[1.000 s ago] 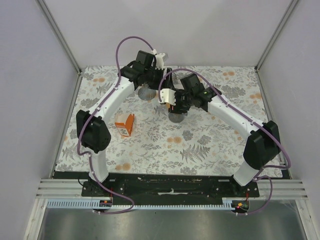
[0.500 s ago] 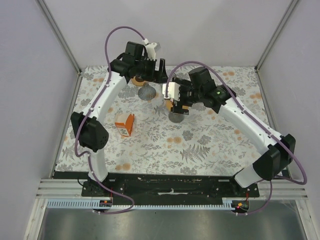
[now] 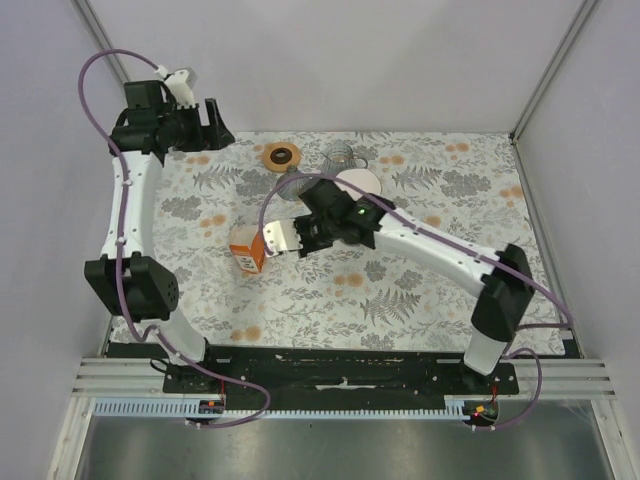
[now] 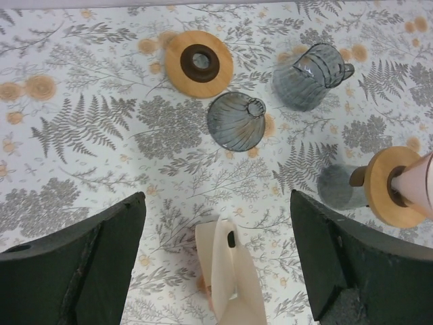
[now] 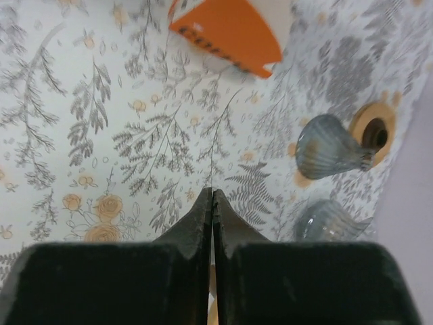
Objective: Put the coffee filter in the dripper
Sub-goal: Move the coffee server to the center of the board, then pick up the coffee server from the center of the board.
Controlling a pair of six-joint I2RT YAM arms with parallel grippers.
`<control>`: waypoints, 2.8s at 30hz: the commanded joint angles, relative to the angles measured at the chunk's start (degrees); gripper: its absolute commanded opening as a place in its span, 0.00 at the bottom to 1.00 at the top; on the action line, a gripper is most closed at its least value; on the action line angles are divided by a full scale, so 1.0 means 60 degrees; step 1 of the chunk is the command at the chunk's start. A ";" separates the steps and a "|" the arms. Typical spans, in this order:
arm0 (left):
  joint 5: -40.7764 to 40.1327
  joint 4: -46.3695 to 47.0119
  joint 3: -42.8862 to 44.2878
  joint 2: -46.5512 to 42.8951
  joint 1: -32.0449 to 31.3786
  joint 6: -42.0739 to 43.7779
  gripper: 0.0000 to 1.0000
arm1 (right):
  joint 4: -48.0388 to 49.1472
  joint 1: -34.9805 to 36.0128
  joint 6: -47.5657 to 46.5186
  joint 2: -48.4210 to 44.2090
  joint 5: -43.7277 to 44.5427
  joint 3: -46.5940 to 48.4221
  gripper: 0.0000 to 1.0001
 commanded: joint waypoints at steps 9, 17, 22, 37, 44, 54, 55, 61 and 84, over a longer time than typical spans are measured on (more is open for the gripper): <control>0.0566 0.0559 -0.1973 -0.1672 0.0740 0.1015 0.93 | 0.3159 0.0100 -0.1141 0.2924 0.5569 -0.0781 0.07; 0.0741 0.0573 -0.2047 -0.1744 0.0828 0.1103 0.92 | 0.4155 -0.0134 -0.1257 0.4185 0.6257 -0.0854 0.12; 0.0786 0.0632 -0.2164 -0.1935 0.0843 0.1191 0.92 | 0.4887 -0.0457 -0.1521 0.4274 0.6682 -0.1526 0.12; 0.0727 0.0764 -0.2164 -0.1847 0.0902 0.0972 0.91 | 0.5986 -0.2491 -0.0921 0.3044 0.7194 -0.3943 0.11; 0.0434 0.0808 -0.2208 -0.1686 0.0901 0.0956 0.91 | 0.6631 -0.4102 -0.0364 0.2414 0.7224 -0.5232 0.11; -0.0062 0.0764 -0.2574 -0.1467 0.0185 0.1307 0.89 | 0.6837 -0.4940 0.0337 0.2180 0.6831 -0.5059 0.12; -0.0195 0.0749 -0.2516 -0.1408 0.0039 0.1381 0.88 | 0.6778 -0.4940 0.0528 0.2048 0.6611 -0.4957 0.13; -0.1466 0.0647 -0.1595 -0.0459 -0.0854 0.1980 0.87 | 0.6719 -0.4633 0.1480 0.1023 0.5498 -0.4386 0.43; -0.2613 0.0588 0.3359 0.4921 -0.1691 0.0546 0.75 | 0.2925 -0.4807 0.8485 0.6176 0.3049 0.6600 0.79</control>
